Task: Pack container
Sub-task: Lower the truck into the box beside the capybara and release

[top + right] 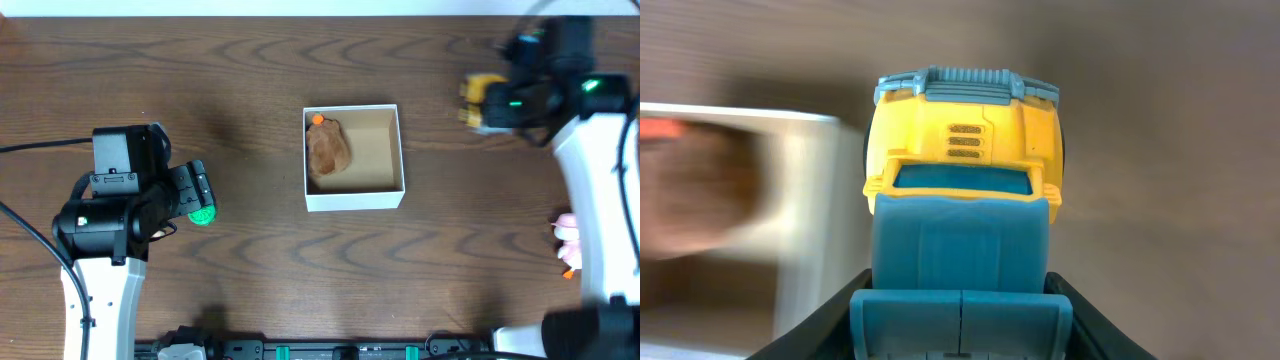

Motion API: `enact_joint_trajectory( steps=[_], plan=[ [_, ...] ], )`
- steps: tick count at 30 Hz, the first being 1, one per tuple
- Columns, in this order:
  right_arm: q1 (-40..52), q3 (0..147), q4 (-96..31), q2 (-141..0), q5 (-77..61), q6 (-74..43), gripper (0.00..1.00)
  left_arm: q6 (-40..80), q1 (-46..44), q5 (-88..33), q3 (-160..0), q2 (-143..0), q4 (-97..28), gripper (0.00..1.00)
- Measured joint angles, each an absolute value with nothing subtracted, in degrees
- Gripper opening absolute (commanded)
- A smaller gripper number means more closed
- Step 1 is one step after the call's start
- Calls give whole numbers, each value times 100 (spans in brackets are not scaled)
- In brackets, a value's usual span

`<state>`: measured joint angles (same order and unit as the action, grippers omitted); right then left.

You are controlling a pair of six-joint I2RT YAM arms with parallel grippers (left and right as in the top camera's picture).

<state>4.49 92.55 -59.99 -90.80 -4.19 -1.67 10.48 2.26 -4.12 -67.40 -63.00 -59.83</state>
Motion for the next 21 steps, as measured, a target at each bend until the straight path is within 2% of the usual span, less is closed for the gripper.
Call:
enact_joint_trajectory(
  steps=[5, 10, 14, 21],
  plan=[
    [1966, 9292, -5684, -8912, -224, -1059, 11, 1048, 226, -412, -6740, -6300, -5986, 85],
    [2917, 9292, -5454, -9391, 130, -1920, 14, 1048, 226, -412, -6740, -6302, -5986, 85],
    [3269, 9292, -5389, -10042, 235, -2346, 14, 1048, 226, -412, -6740, -6300, -5986, 85],
    [3203, 9284, -5277, -10984, 346, -2574, 14, 1048, 226, -412, -6740, -6300, -6001, 85]
  ],
)
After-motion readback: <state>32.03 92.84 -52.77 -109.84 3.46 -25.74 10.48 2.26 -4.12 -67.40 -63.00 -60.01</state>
